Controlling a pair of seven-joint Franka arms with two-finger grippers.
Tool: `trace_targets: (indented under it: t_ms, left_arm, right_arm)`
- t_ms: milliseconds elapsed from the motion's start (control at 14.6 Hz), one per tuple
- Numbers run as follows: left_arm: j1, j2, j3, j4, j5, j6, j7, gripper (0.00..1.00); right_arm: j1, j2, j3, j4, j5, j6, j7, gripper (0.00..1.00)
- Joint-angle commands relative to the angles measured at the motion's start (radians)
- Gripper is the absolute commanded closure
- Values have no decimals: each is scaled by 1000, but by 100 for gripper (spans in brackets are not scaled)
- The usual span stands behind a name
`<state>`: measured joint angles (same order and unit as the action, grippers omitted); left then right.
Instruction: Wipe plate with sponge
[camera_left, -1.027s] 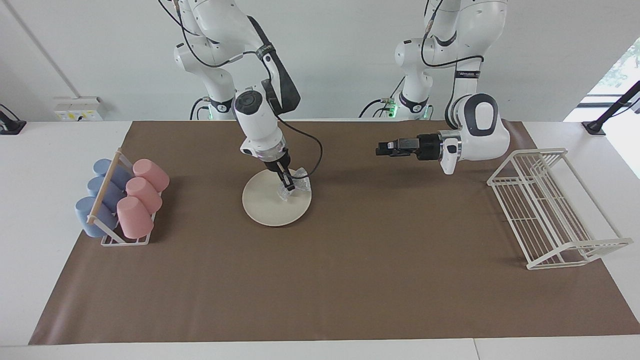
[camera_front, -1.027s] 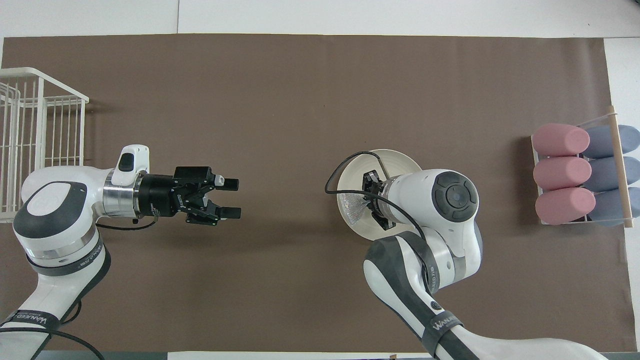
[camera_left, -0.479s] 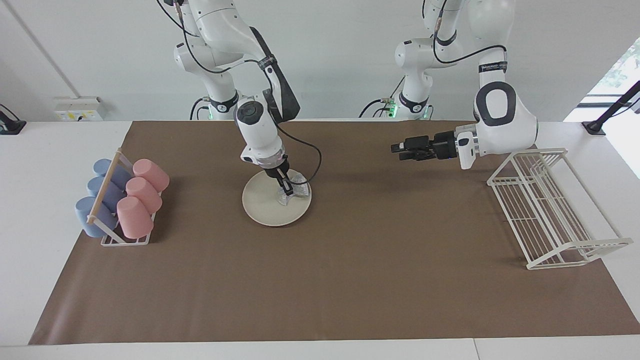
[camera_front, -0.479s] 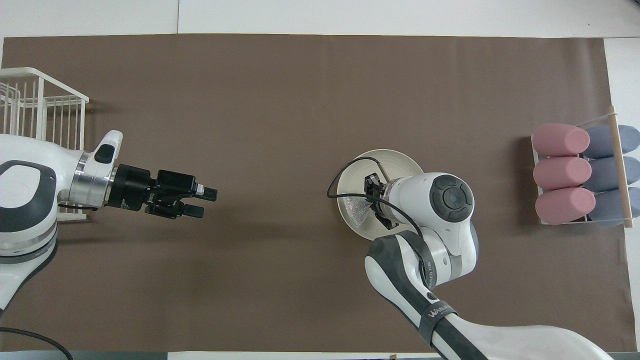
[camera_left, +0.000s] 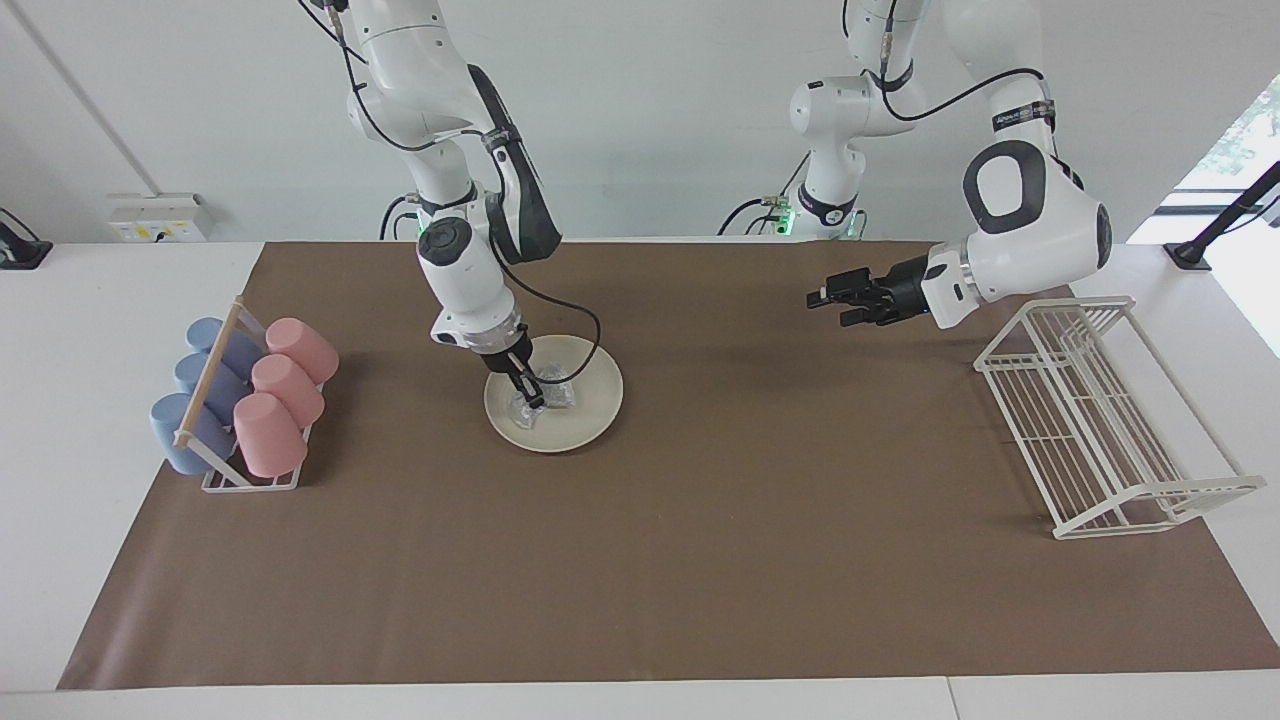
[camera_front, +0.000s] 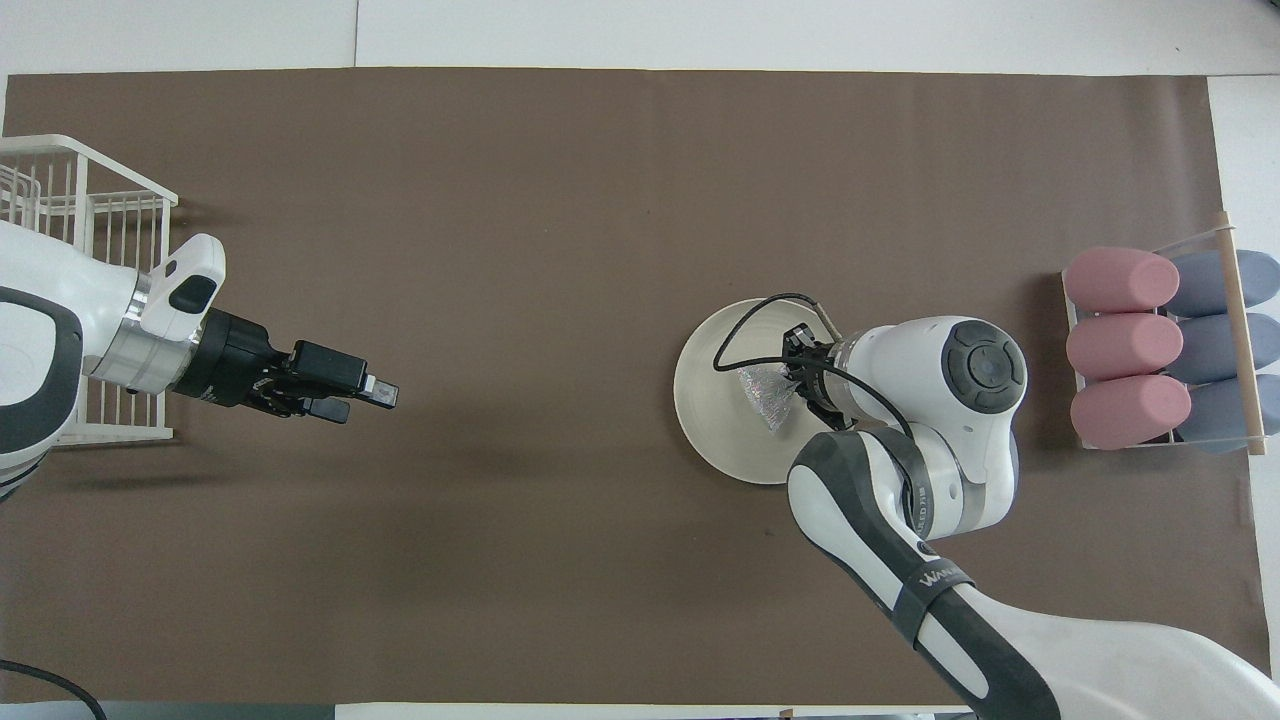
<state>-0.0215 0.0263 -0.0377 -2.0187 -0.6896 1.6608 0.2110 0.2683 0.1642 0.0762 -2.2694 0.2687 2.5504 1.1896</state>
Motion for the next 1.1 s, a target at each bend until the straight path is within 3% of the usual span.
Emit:
trace_targets:
  t_ms: [0,205,548,822,1027]
  left_arm:
    - [-23,-19,-5,14,64,10,-18,0]
    - [-25,-22,-5,21,126,16,-16,0]
    - [-28,-22,-5,52,205,17,-18,0]
    - [-28,-22,-5,52,205,25,-18,0]
    - [-28,-22,-5,52,205,28,-18,0]
  right_arm:
    - [-43,-2,8,-27,-23,16,-63,100]
    - [-17,-5,11,-28,-19,13,-13,100]
    - [101,9,11,-27,-19,33,221,100]
    - [89,14,10,-27,-19,42,191,100]
    - [10,15,8,-25,-17,36,14,100]
